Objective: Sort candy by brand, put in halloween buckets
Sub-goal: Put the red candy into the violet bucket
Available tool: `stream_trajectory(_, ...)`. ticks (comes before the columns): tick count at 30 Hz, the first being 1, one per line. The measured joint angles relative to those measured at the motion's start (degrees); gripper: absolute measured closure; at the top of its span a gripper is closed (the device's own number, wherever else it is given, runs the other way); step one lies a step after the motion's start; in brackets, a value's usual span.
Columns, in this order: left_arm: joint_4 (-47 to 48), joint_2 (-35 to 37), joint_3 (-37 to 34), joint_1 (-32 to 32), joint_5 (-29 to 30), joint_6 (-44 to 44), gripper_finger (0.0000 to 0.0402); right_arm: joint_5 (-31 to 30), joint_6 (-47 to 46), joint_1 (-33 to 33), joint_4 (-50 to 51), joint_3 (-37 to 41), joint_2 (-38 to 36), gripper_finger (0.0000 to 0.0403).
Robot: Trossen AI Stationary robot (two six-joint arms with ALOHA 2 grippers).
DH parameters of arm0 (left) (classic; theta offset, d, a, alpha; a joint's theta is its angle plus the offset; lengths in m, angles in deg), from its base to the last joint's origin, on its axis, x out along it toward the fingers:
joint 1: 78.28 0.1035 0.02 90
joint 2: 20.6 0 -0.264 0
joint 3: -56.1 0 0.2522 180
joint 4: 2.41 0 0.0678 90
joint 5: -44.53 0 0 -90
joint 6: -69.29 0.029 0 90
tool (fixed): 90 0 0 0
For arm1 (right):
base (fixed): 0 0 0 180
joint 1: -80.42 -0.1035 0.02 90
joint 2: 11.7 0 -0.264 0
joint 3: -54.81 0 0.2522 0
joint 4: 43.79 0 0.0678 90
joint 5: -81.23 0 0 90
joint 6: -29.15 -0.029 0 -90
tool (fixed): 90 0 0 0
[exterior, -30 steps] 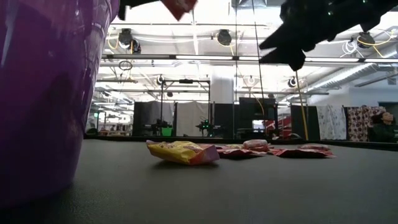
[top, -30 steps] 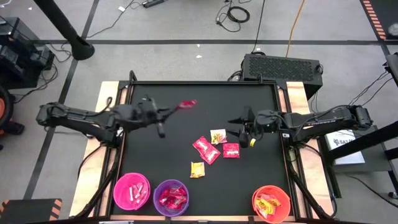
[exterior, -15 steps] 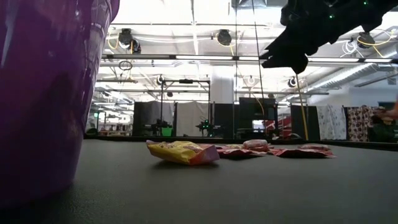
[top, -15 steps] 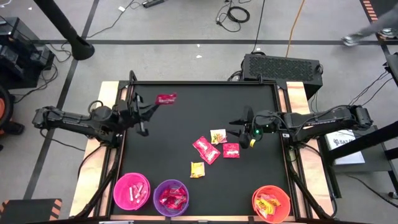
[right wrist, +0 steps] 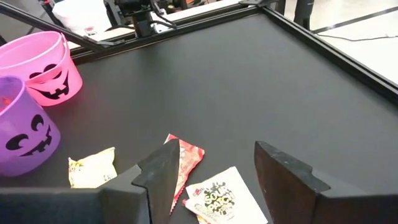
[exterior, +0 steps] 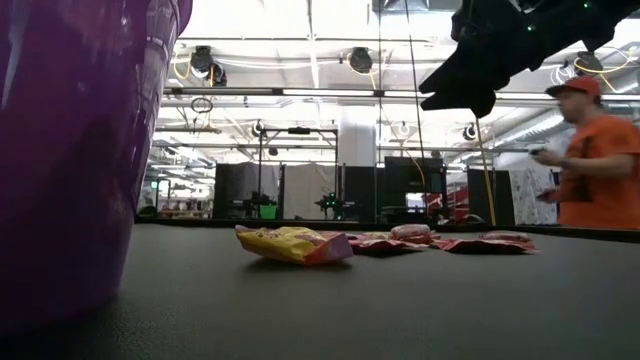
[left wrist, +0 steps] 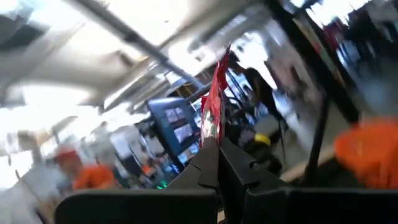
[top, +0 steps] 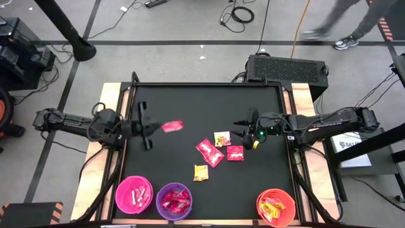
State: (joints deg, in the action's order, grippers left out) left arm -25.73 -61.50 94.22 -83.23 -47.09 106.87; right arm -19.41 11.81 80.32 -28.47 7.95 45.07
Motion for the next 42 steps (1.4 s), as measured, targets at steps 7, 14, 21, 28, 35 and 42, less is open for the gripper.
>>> stream_trajectory(7,4.2,0.0,0.0,-0.4,-1.5,26.0,0.0401,0.0,0.0,0.0,0.0,0.0,0.0,0.0204)
stream_trajectory(14,5.4,-1.0,0.1,-3.6,-1.3,37.6,0.0396,-0.1,1.9,0.0,0.0,0.0,0.0,0.0204)
stream_trajectory(21,8.3,-3.0,0.1,-7.7,-0.8,52.5,0.0395,-0.1,3.1,0.0,0.0,0.0,0.0,0.0204)
stream_trajectory(28,8.1,-3.6,0.1,-8.8,4.1,54.8,0.0394,-0.1,3.1,0.0,0.0,0.0,0.0,0.0204)
stream_trajectory(35,7.7,-3.6,0.1,-8.8,3.6,49.1,0.0393,-0.1,3.1,0.0,0.0,0.0,0.0,0.0204)
stream_trajectory(42,15.2,-3.6,0.1,-10.6,12.3,8.4,0.0393,0.0,3.1,0.0,0.0,0.0,0.0,0.0204)
